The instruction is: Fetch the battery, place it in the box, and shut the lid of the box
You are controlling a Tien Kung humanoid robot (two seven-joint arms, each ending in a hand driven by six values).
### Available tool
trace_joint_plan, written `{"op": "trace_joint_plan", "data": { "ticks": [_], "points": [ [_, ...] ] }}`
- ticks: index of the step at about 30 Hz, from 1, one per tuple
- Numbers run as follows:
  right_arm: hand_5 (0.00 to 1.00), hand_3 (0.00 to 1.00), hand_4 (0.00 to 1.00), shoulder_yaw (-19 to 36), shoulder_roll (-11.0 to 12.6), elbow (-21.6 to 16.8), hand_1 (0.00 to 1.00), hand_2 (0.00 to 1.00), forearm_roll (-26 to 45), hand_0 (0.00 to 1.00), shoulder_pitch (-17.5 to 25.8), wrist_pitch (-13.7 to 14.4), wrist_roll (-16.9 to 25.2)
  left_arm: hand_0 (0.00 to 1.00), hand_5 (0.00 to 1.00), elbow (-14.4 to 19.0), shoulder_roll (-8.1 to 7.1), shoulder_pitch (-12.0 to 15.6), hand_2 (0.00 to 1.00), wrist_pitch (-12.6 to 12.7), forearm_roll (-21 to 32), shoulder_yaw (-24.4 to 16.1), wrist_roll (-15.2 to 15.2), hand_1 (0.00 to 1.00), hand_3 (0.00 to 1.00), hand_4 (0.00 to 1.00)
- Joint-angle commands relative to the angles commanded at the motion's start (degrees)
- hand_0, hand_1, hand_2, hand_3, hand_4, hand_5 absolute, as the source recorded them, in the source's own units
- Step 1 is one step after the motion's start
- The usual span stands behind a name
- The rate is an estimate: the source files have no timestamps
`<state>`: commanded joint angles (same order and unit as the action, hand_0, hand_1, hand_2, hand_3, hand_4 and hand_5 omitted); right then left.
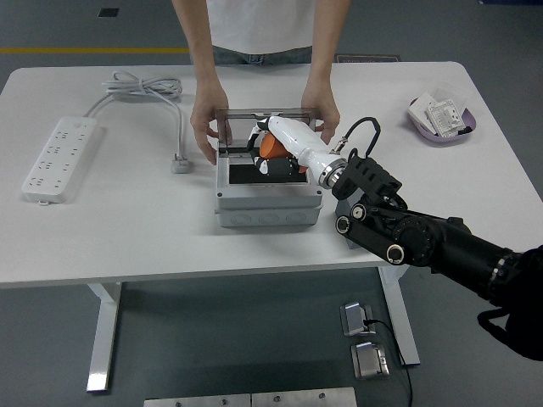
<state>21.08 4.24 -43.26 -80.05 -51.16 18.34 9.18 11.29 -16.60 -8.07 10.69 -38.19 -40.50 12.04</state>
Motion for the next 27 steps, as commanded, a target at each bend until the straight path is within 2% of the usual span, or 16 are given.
{"op": "trace_joint_plan", "data": {
  "ticks": [5,6,10,11,17,18,24,27],
  "points": [
    [0.002,0.308,0.101,0.5,-0.5,1.0,0.175,0.291,-0.8,0.031,-0.1,-2.4,-0.5,0.629,0.118,0.0,0.12,-0.3,0.656,-0.1,-0.3,0.0,0.1,0.699,0.637,0.703],
    [0.132,0.507,0.357,0.5,-0.6,1.1,0.284,0.45,-0.9,0.206,-0.1,-2.7,-0.5,0.629,0.118,0.0,0.13,-0.3,0.656,-0.2,-0.4,0.0,0.1,0.7,0.637,0.702],
    [0.132,0.507,0.357,0.4,-0.8,1.3,0.284,0.45,-1.2,0.206,-0.2,-3.1,-0.5,0.629,0.118,0.0,0.19,-0.4,0.656,-0.2,-0.5,0.0,0.1,0.7,0.637,0.702],
    [0.443,0.889,0.771,0.4,-0.8,1.3,0.676,0.751,-1.1,0.701,-0.2,-3.2,-0.5,0.629,0.116,0.0,0.2,-0.4,0.656,-0.2,-0.6,-0.1,0.2,0.699,0.636,0.7],
    [0.443,0.889,0.771,0.5,-0.7,1.3,0.676,0.751,-0.8,0.701,-0.1,-3.2,-0.3,0.629,0.116,0.0,0.22,-0.5,0.656,-0.2,-1.1,-0.3,0.3,0.699,0.636,0.7],
    [0.63,0.958,0.929,0.5,-0.6,1.3,0.776,0.815,-0.8,0.934,0.0,-3.1,-0.4,0.628,0.12,0.0,0.22,-0.5,0.653,-0.2,-1.1,-0.4,0.3,0.7,0.634,0.699],
    [0.652,0.958,0.942,1.4,-0.1,0.3,0.78,0.817,-0.7,0.943,0.5,-3.1,-0.5,0.629,0.118,0.0,0.27,-0.3,0.652,-0.1,-0.9,-0.2,0.2,0.699,0.632,0.697],
    [0.652,0.958,0.942,3.2,1.1,-2.0,0.78,0.817,-0.8,0.943,1.3,-3.5,-1.5,0.629,0.118,0.0,0.31,-0.1,0.652,-0.1,-0.6,-0.1,0.2,0.699,0.632,0.697]
  ]
}}
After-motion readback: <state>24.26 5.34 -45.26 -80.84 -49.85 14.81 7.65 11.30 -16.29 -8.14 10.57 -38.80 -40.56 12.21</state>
